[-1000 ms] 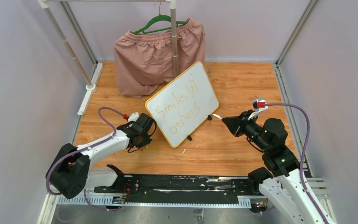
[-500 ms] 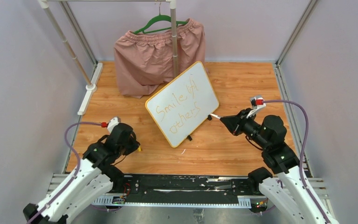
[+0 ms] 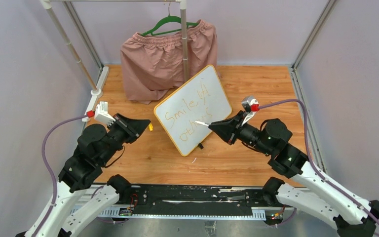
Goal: Write a sentence on the whiteboard
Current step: Close the whiteboard marker at the center of the board, then place the whiteboard marker at the center of the board.
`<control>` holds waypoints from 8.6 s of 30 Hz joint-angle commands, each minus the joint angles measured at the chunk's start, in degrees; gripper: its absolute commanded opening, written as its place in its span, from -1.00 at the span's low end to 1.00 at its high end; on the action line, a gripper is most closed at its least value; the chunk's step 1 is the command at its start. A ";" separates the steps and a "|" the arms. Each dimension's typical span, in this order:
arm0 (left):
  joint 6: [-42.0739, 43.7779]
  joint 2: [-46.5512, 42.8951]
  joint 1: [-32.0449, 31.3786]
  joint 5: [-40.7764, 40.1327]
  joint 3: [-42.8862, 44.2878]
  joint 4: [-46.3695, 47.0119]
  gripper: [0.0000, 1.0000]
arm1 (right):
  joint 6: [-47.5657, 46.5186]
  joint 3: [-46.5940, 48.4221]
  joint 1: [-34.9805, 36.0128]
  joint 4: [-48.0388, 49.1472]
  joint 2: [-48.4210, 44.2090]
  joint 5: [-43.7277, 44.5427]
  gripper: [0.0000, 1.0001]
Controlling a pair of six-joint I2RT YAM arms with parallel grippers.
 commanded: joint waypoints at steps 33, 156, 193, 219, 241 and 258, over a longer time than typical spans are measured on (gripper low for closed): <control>-19.15 9.52 -0.54 -3.37 0.86 40.54 -1.00 | -44.23 8.28 32.46 56.21 26.32 29.44 -1.00; -18.98 7.78 -0.51 -2.06 -0.93 40.54 -1.00 | -39.97 12.43 33.16 52.57 28.62 29.65 -1.00; -20.34 8.28 -0.54 4.82 0.33 40.72 -1.00 | -47.97 16.06 32.92 53.95 34.72 29.33 -1.00; -18.21 11.89 -1.75 15.70 -0.75 44.85 -1.00 | -69.87 20.80 32.98 56.45 43.90 23.07 -1.00; -13.33 13.58 -20.01 1.86 -4.08 46.12 -1.00 | -74.51 21.25 33.38 56.96 44.73 23.10 -1.00; 8.19 -4.45 -20.05 -25.88 1.90 15.29 1.00 | -38.50 5.05 35.38 15.38 7.96 40.80 -1.00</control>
